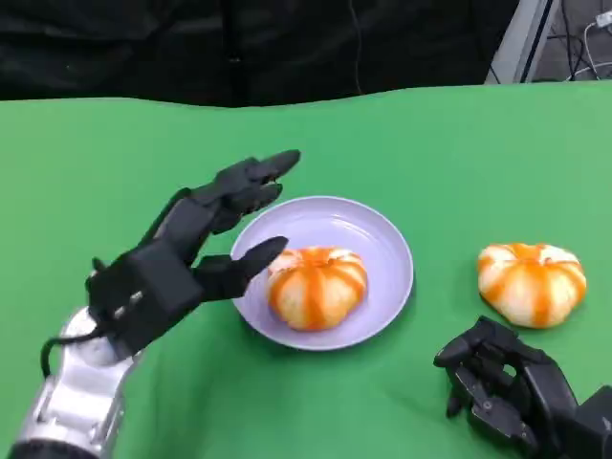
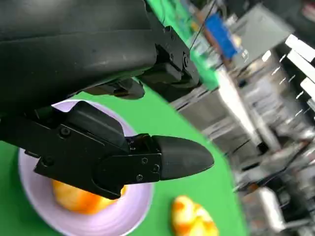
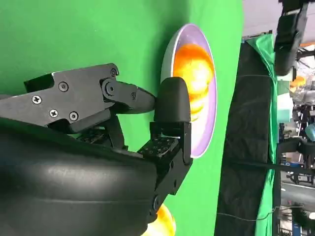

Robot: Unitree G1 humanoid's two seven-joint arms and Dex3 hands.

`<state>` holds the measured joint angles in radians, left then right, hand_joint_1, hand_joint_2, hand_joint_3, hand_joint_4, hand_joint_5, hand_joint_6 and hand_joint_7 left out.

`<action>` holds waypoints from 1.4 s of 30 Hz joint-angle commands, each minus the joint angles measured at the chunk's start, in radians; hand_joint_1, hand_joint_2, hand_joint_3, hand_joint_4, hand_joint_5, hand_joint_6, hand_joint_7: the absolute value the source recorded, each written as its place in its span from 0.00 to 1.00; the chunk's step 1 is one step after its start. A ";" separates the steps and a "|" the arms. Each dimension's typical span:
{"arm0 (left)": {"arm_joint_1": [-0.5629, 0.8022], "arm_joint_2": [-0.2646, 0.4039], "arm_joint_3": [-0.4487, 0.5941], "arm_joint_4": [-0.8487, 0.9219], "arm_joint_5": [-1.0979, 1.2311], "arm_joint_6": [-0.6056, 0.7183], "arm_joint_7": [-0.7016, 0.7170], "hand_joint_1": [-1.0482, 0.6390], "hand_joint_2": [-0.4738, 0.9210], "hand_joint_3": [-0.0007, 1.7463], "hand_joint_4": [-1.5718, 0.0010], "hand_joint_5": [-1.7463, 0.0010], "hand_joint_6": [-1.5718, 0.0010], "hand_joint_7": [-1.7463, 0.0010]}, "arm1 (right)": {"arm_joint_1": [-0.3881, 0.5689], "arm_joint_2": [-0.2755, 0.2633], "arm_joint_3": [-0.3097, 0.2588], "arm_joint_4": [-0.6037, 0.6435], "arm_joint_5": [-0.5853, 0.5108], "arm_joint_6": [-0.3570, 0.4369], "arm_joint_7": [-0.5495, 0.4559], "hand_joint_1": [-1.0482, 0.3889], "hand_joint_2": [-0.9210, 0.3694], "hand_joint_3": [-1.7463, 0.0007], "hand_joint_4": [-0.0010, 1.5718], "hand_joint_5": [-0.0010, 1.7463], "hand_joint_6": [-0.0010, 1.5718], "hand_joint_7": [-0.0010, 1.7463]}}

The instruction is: Grasp the bread from the table and place it into the plate.

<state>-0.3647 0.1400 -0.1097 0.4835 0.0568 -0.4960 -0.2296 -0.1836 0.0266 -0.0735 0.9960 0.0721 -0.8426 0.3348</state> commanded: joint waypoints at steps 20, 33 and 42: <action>0.267 -0.010 0.243 0.093 -0.373 -0.223 -0.287 0.22 1.00 0.30 0.56 0.97 0.65 0.99 | 0.011 -0.022 -0.009 0.004 0.008 0.011 0.003 0.53 0.00 0.71 0.46 1.00 0.42 0.81; 0.295 -0.019 0.321 0.206 -0.434 -0.290 -0.415 0.24 1.00 0.28 0.53 0.98 0.63 0.99 | 0.009 -0.033 -0.012 0.008 0.005 0.016 0.005 0.52 0.00 0.70 0.46 1.00 0.42 0.81; 0.247 -0.046 0.386 0.317 -0.421 -0.293 -0.317 0.64 1.00 0.27 0.47 0.97 0.58 0.98 | 0.006 -0.032 -0.022 0.015 0.023 0.023 0.027 0.53 0.00 0.71 0.46 1.00 0.42 0.81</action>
<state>-0.0962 0.0916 0.2501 0.7780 -0.3663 -0.7801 -0.5901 -0.1840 0.0146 -0.0835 0.9997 0.0793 -0.8320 0.3556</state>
